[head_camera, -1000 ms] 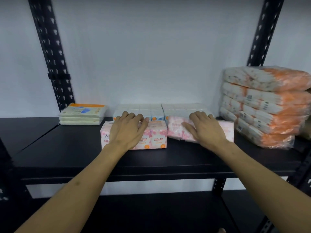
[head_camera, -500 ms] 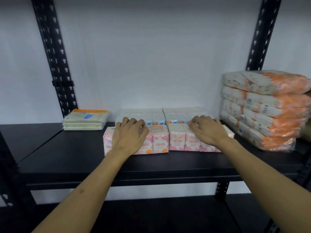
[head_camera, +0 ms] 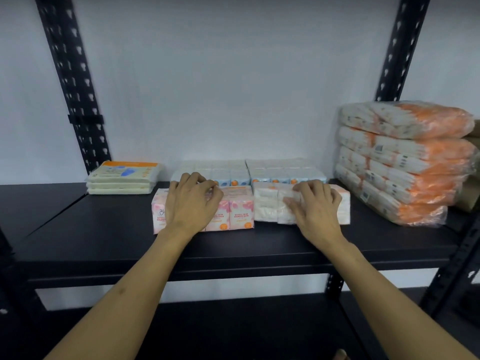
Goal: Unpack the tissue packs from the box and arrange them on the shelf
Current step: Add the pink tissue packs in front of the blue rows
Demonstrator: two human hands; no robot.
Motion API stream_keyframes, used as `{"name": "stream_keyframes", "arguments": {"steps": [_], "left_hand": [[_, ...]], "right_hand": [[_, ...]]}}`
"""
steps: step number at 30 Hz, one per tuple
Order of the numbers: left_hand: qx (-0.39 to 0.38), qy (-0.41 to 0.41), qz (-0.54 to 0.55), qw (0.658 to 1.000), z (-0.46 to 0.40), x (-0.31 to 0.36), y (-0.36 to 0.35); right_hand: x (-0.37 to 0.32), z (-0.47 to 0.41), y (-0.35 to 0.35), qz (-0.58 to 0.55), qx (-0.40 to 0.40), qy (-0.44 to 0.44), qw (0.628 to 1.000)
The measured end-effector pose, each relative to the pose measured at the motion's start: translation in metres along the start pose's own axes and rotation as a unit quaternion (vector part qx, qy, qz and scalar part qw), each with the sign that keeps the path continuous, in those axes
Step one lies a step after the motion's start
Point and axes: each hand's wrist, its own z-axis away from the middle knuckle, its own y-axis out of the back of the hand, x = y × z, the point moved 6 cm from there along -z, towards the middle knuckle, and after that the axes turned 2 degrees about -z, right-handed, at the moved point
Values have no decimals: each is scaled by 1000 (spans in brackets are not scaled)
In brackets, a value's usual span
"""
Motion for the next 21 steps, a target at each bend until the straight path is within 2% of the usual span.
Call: {"name": "stream_keyframes", "arguments": {"steps": [7, 12, 14, 15, 17, 18, 19, 21], "left_hand": [[5, -2, -1, 1000, 2, -1, 1], [-3, -5, -10, 1000, 3, -1, 1], [-3, -4, -7, 1000, 3, 0, 1], [-3, -5, -5, 1000, 3, 0, 1], [-2, -10, -6, 1000, 4, -1, 0], [0, -12, -7, 1000, 4, -2, 0], [4, -13, -7, 1000, 5, -2, 0], [11, -21, -8, 1000, 6, -1, 1]], "right_hand": [[-8, 15, 28, 14, -2, 10, 1000], [-12, -36, 41, 1, -75, -34, 997], [-12, -56, 29, 56, -136, -26, 989], [-10, -60, 18, 70, -195, -29, 978], [-5, -54, -3, 53, -314, -58, 946], [-3, -49, -9, 37, -332, -68, 940], [-2, -46, -10, 29, -319, -71, 945], [-3, -40, -4, 43, -244, -51, 967]]}}
